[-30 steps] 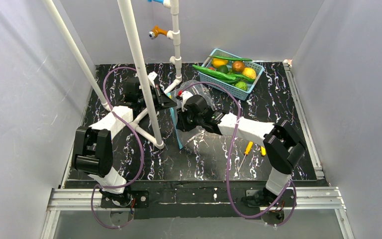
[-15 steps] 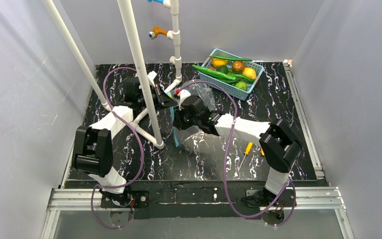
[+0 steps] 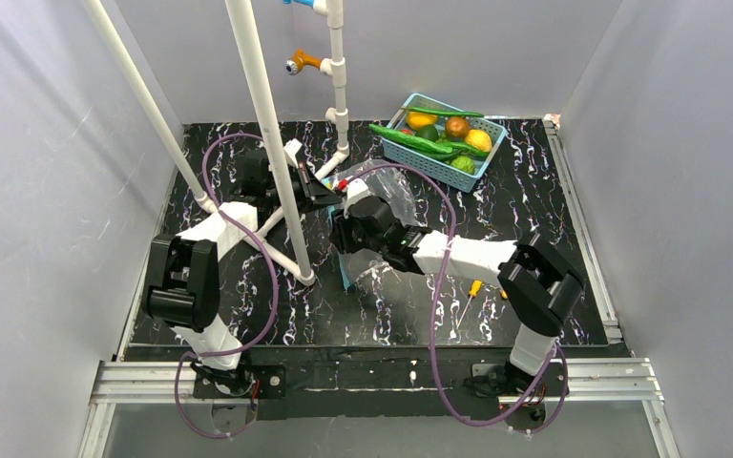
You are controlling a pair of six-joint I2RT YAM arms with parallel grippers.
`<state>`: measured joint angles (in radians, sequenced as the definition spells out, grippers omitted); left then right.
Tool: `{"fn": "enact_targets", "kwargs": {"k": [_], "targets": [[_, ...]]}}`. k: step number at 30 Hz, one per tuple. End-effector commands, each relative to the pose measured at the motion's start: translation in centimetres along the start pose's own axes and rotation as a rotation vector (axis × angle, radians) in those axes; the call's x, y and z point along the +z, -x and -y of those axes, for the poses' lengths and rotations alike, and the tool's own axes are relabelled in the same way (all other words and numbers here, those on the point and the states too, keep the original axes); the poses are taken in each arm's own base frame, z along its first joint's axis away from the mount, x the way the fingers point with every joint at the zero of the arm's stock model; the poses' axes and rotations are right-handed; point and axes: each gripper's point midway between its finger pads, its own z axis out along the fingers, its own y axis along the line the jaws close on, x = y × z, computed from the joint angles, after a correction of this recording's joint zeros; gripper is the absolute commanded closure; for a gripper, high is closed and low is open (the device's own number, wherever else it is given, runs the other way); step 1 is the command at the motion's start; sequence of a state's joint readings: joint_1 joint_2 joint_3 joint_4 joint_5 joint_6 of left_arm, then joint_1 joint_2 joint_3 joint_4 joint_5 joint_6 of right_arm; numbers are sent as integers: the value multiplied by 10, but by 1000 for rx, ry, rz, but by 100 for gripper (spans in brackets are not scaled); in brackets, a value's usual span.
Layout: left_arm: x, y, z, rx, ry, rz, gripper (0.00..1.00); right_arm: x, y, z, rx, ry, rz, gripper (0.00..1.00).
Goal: Place the food in the zip-top bag and seal the zipper
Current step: Open the zipper of the food storage bag.
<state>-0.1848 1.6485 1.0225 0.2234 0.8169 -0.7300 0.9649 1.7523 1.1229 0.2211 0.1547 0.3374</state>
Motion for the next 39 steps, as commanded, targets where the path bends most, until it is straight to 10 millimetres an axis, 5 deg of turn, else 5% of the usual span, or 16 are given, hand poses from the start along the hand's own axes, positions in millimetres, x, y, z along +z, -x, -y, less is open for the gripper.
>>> {"fn": "enact_targets", "kwargs": {"k": [1,5,10,11,12,13,19,22,28,33,36,39], "targets": [[-3,6,15,-6,-73,-2,100,-22,34,-13,15,66,98,56],[-1,3,17,-24,-104,-39,98,-12,31,-13,-7,66,75,61],[-2,1,21,-1,-137,-54,88,3,56,-14,5,42,81,77],[-3,1,25,8,-158,-57,80,6,60,-12,7,27,75,88],[-5,1,27,33,-153,-52,53,7,67,-6,29,-2,74,99],[-10,1,30,84,-145,-44,45,6,69,-1,73,-7,79,99],[-33,12,13,316,85,41,21,-4,89,38,367,-21,10,99],[-36,5,-4,436,207,10,22,0,95,62,494,-154,-46,99],[-21,-21,-4,536,201,-87,24,7,114,55,566,-165,-95,99],[-19,-18,-4,537,207,-84,47,4,111,52,541,-155,-110,99],[-24,-12,2,563,221,-45,32,0,105,54,527,-179,-117,99],[-36,-2,8,643,275,48,28,-3,99,52,534,-205,-127,99]]}}
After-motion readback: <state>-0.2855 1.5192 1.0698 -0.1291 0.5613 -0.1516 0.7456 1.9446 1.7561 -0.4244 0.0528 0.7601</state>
